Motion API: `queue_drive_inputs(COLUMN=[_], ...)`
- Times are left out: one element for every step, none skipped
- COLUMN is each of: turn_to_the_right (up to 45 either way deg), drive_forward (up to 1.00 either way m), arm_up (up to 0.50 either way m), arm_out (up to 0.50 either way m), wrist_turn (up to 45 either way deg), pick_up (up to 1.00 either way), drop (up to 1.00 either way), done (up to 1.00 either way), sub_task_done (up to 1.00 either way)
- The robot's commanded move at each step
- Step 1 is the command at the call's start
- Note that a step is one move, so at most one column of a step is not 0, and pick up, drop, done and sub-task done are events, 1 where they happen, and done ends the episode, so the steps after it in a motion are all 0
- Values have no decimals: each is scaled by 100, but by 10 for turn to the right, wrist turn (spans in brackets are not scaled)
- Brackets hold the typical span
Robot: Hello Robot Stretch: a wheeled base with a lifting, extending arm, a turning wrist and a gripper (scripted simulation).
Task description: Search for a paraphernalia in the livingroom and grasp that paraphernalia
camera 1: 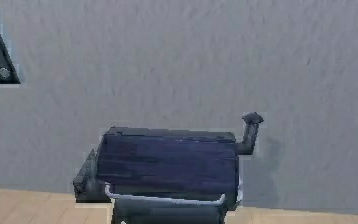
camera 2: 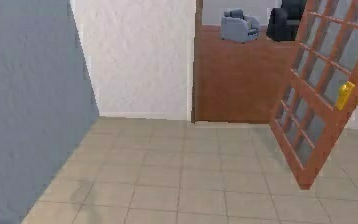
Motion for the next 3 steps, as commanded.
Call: queue_drive_inputs(turn_to_the_right=[450, 450, 210], drive_forward=[0, 0, 0], arm_up=[0, 0, 0], arm_out=[0, 0, 0], wrist_turn=[0, 0, 0], pick_up=[0, 0, 0], drop=[0, 0, 0], done=[0, 0, 0], sub_task_done=[0, 0, 0])
